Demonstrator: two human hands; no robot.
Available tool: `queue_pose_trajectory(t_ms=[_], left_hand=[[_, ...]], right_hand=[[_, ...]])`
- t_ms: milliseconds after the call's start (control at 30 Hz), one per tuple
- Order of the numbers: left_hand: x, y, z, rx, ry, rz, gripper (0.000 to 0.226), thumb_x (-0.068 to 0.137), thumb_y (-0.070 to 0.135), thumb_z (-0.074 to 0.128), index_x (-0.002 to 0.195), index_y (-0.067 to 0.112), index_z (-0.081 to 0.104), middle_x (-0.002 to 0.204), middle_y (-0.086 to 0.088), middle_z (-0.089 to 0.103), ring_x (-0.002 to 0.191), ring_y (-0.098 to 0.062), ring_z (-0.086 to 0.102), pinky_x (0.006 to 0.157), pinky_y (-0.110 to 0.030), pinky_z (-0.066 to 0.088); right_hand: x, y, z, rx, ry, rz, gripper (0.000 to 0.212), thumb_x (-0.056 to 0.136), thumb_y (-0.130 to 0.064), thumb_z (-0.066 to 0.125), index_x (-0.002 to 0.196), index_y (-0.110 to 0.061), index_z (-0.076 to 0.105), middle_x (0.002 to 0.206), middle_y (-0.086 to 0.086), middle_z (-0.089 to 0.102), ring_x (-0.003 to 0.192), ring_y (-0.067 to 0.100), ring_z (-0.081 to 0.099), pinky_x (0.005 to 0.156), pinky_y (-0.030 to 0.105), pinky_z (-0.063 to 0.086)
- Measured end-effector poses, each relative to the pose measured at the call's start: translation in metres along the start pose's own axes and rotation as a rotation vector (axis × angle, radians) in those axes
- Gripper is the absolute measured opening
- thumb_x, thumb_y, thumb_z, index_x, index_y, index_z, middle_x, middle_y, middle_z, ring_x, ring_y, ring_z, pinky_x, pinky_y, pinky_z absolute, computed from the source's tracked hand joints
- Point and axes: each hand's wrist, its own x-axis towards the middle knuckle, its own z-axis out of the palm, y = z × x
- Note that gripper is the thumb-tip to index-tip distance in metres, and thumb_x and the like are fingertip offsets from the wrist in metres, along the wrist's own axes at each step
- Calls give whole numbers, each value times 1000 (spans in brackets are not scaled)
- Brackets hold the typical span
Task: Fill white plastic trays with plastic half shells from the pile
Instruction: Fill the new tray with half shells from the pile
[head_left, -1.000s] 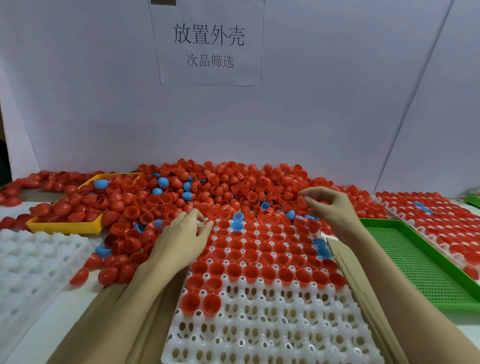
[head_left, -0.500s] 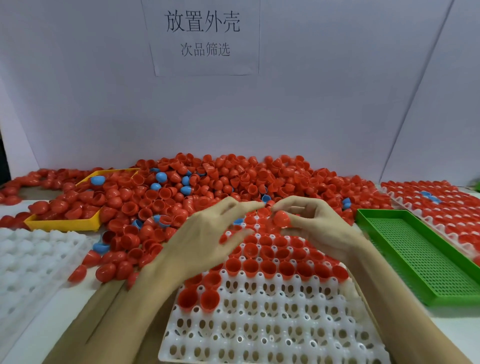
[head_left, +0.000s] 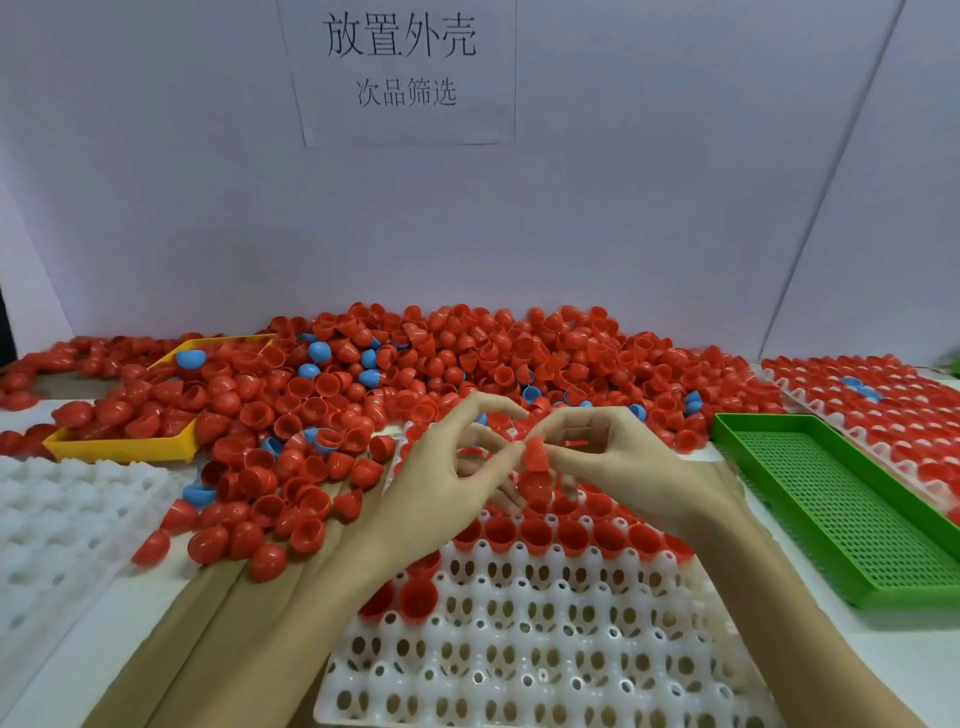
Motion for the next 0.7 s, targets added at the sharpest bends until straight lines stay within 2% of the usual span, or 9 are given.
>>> queue_pose_trajectory(t_ms=[100, 200, 267, 367, 467, 567, 700], left_hand=[[-4, 3, 6, 237, -20, 97, 44, 92, 50, 71, 131, 49, 50, 104, 14, 68, 82, -10, 75, 78, -26, 61], [-6, 5, 12, 344, -24, 130, 33, 94, 42, 72, 121, 48, 55, 99, 14, 65, 81, -7, 72, 70, -20, 58], [-7, 6, 12, 324, -25, 95, 27, 93, 27, 73, 111, 42, 60, 97, 14, 67, 75, -9, 72, 67, -21, 59], [-7, 10, 3, 305, -30, 8, 29, 88, 14, 74, 103, 36, 64, 94, 12, 73, 68, -12, 74, 70, -32, 63], [-6, 17, -11, 327, -50, -28, 27, 86, 11, 75, 96, 34, 68, 89, 10, 76, 70, -11, 75, 78, -28, 62], [-6, 24, -29, 372, -166, -80, 22, 83, 12, 78, 87, 33, 75, 88, 10, 77, 77, -11, 76, 81, -24, 61], [-9, 29, -43, 460, -378, -153, 23, 82, 10, 78, 91, 30, 76, 84, 10, 78, 78, -5, 73, 76, -20, 59]], right_hand=[[1, -1, 3, -11, 51, 45, 19, 99, -2, 60, 106, -13, 73, 73, 6, 67, 56, 14, 56, 56, 23, 51], [-1, -3, 6, -27, 24, 71, 22, 99, 2, 52, 105, -12, 69, 66, -5, 58, 49, 8, 46, 48, 19, 41], [-1, -4, 7, -75, -9, 83, 19, 100, 0, 57, 101, -14, 70, 70, 0, 60, 49, 11, 50, 48, 20, 42], [-4, -3, 5, -31, -101, 109, 9, 104, -20, 65, 111, -21, 72, 71, 5, 61, 55, 13, 57, 52, 22, 47], [-6, -1, -2, 12, -176, 113, 20, 104, -32, 65, 123, -27, 71, 73, -2, 65, 62, 12, 60, 60, 22, 51], [-7, 1, -12, 36, -147, 96, 22, 105, -32, 63, 124, -26, 73, 76, -1, 64, 67, 15, 61, 64, 21, 52], [-8, 6, -26, 128, -39, 126, 22, 102, -26, 63, 118, -20, 76, 80, 5, 65, 71, 19, 61, 66, 21, 53]])
